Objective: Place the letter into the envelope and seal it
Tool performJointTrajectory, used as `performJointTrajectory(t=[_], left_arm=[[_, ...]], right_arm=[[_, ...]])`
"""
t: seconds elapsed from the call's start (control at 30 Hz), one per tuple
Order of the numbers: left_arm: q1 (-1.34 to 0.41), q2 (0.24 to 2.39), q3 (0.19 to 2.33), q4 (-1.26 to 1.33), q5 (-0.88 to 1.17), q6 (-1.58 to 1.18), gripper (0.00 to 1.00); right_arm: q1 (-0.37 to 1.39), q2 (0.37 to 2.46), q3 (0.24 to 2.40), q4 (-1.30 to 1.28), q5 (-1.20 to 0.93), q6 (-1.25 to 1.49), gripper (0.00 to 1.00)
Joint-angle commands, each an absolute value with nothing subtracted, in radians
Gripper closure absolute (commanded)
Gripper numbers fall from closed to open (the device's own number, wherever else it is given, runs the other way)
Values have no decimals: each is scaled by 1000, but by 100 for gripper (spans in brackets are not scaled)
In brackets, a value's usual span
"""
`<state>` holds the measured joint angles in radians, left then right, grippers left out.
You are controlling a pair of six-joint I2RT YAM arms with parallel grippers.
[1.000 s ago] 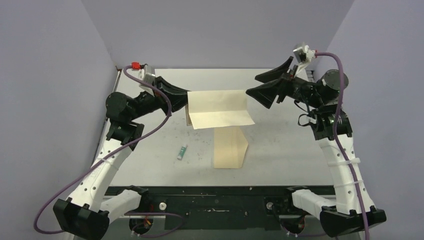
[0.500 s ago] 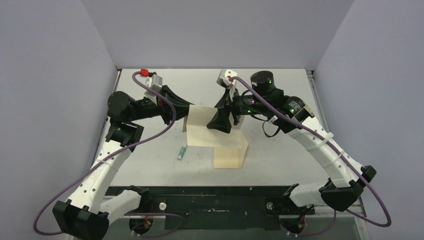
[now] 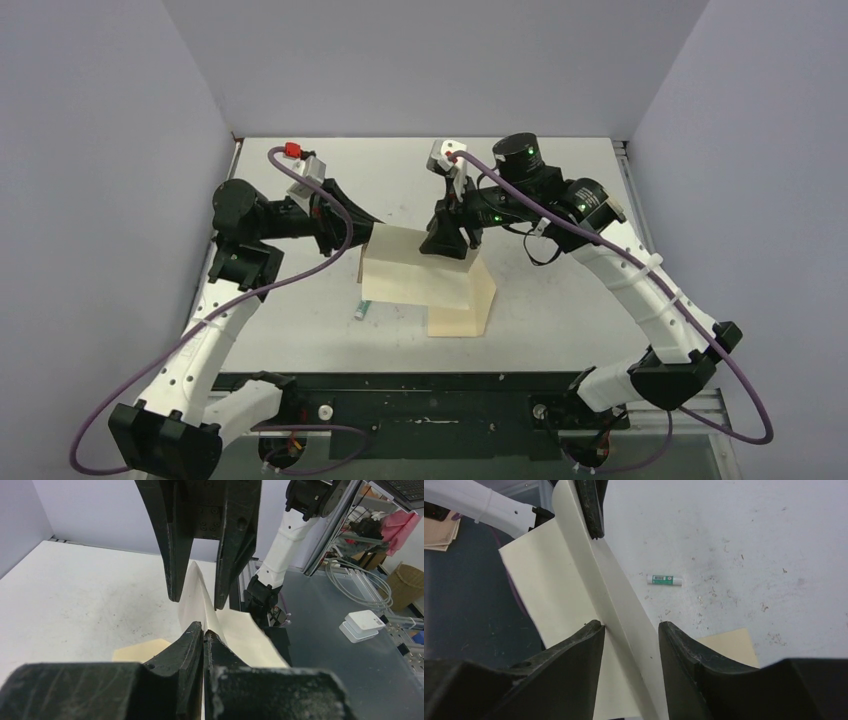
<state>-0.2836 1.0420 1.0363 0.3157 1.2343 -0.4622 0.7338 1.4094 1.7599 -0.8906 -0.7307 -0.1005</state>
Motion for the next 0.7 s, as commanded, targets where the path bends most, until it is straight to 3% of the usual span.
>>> performJointTrajectory(t=[0.0,0.33,0.43,0.6,0.67], left_arm=[[-275,1021,1037,328,1286,-459,100],[-253,1007,1024,339,1334,-462,100],[-252,1009,1023,340,1318,-464,100],[-234,1007,1020,330,1278,-467,100],[-214,1000,1015,308,1255,-449,84]], right_arm=[[732,1415,1788,-902,-755,-127,58],[733,1412,1780,-944,-815,-179,79],[733,1418,1779,-945,-816,-181,93],[733,1418,1770,-930,-756,-171,95],[732,1404,1759,-903,-702,-158,95]])
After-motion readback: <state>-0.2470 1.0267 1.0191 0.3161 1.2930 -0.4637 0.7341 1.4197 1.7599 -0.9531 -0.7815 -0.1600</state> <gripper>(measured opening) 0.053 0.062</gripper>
